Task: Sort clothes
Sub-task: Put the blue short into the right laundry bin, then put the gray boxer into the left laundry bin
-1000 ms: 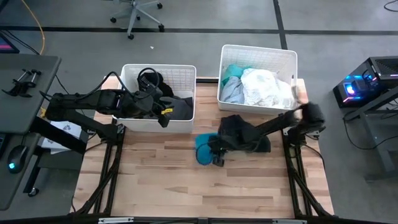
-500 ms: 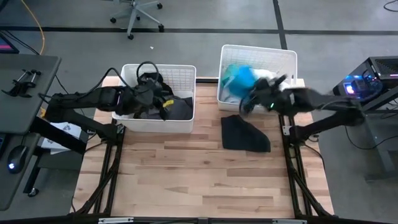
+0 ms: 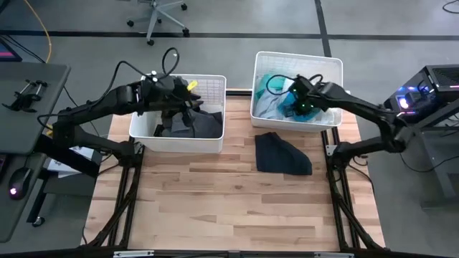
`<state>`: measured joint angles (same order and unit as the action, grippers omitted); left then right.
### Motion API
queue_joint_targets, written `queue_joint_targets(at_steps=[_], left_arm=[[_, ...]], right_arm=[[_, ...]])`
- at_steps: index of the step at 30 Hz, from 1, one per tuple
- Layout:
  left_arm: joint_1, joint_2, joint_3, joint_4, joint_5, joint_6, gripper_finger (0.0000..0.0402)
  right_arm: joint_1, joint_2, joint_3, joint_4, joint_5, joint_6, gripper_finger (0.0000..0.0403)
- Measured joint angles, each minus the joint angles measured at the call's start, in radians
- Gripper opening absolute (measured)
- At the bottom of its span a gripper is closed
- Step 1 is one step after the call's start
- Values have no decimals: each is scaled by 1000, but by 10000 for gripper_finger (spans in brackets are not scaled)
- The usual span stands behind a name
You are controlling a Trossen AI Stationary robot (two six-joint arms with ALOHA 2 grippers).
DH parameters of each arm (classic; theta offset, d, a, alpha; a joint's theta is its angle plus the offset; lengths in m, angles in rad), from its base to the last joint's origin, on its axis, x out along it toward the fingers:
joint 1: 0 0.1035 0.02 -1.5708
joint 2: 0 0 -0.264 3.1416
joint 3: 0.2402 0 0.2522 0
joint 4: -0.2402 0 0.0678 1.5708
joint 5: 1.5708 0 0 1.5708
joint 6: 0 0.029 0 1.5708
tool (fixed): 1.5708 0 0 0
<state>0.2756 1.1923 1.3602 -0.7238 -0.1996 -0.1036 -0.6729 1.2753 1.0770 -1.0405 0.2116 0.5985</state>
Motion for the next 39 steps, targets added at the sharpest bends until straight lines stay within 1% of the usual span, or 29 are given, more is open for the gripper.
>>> queue_joint_targets(at_steps=[2,4,6,9,12,15,18,22,24,26,28,30,32,34,36,38,39], left_arm=[[21,0,0,-4,56,9,85],[33,0,0,-10,90,11,85],[39,0,0,-11,99,19,85],[40,0,0,-11,99,19,85],[39,0,0,-11,100,17,85],[39,0,0,-11,112,20,85],[39,0,0,-4,112,20,85],[39,0,0,38,112,20,85],[39,0,0,58,112,23,85],[39,0,0,70,112,28,85],[39,0,0,73,112,27,85],[39,0,0,70,112,23,85],[39,0,0,64,115,7,85],[39,0,0,65,133,3,85],[39,0,0,69,155,3,85],[38,0,0,72,168,3,85],[38,0,0,72,169,3,85]], right_arm=[[-29,45,-8,4,-49,-22,36],[-48,95,-9,3,-89,-51,68],[-55,143,-9,6,-117,-78,105],[-62,191,-9,0,-241,-109,154],[-57,198,-9,-4,-362,-119,185],[-40,165,16,-43,-435,-100,198],[-36,111,84,-91,-446,-77,201],[-21,40,185,-129,-374,-46,201],[18,1,234,-130,-336,-38,201],[91,-36,271,-125,-280,-43,202],[213,-72,290,-102,-218,-53,202],[372,-105,290,-67,-166,-53,202],[552,-122,265,-27,-118,-15,202],[725,-115,233,-22,-52,81,202],[874,-93,185,-23,-3,195,202],[986,-61,125,-26,42,319,202],[1028,-45,94,-30,74,406,202]])
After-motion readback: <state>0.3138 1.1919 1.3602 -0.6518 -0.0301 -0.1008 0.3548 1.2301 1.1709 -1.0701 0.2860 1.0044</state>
